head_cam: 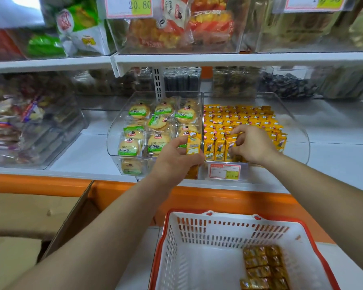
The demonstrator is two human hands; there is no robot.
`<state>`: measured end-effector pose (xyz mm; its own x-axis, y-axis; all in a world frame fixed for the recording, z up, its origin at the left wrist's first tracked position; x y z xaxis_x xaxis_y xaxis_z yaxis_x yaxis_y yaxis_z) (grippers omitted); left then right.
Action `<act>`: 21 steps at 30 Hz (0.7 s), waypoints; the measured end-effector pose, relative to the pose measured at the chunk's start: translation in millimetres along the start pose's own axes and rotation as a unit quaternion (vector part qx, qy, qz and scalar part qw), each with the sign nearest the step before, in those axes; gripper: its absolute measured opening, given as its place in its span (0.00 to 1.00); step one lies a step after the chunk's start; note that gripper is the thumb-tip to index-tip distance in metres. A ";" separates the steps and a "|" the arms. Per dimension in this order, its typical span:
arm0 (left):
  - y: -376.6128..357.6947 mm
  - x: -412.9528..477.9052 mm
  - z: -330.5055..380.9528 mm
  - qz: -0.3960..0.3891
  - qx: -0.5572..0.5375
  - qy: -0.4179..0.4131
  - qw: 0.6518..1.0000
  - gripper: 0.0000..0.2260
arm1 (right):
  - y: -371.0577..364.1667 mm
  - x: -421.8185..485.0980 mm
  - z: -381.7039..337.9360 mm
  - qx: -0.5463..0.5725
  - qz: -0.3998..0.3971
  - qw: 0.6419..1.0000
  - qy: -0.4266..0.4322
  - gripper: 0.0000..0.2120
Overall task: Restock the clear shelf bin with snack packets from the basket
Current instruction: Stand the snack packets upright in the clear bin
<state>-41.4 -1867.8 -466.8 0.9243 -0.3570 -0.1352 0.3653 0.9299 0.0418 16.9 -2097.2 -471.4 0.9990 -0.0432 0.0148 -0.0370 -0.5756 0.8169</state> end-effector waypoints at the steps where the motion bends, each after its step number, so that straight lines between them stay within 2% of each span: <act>1: -0.1 0.7 -0.5 -0.004 -0.001 -0.003 1.000 0.23 | -1.8 -0.6 0.0 0.000 -0.004 1.000 -0.001 0.24; 3: -2.4 2.3 -0.6 -0.017 -0.009 -0.009 1.000 0.17 | -2.1 -2.5 1.7 0.010 -0.018 1.000 -0.008 0.23; 6: -7.7 1.7 -2.0 -0.028 -0.021 -0.008 0.999 0.18 | 7.0 -13.4 -1.6 0.015 -0.037 0.999 -0.010 0.21; 9: -13.0 1.0 -2.4 -0.025 -0.010 -0.002 1.000 0.17 | 29.2 -36.4 -10.6 0.018 -0.017 0.999 0.023 0.19; 13: -30.8 -2.9 0.2 -0.049 0.024 0.001 0.999 0.21 | 44.5 -78.5 -22.2 0.136 -0.029 0.987 0.078 0.11; 15: -43.2 -4.9 0.4 -0.069 0.037 -0.009 0.997 0.22 | 39.5 -93.6 -27.7 0.217 -0.058 0.971 0.085 0.12; 18: -59.3 -8.7 2.3 -0.091 0.054 -0.035 0.994 0.18 | 24.6 -105.9 -36.4 0.319 -0.123 0.937 0.069 0.16; 21: -70.2 -13.5 7.9 -0.098 0.059 -0.051 0.992 0.18 | 26.4 -111.5 -43.3 0.308 -0.141 0.936 0.091 0.12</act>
<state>-78.6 -1929.0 -460.1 0.8383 -0.5428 -0.0512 0.5441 0.8270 0.1416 -94.4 -2072.2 -426.5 0.9576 0.2881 -0.0076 0.2757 -0.9079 0.3158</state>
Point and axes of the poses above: each hand's wrist, its own x-axis towards the middle knuckle, its own y-axis out of the back of the hand, z = x × y, the point moved 8 cm from there along x, towards the middle knuckle, and after that the axes turned 9 degrees about -z, right-handed, at the moved point
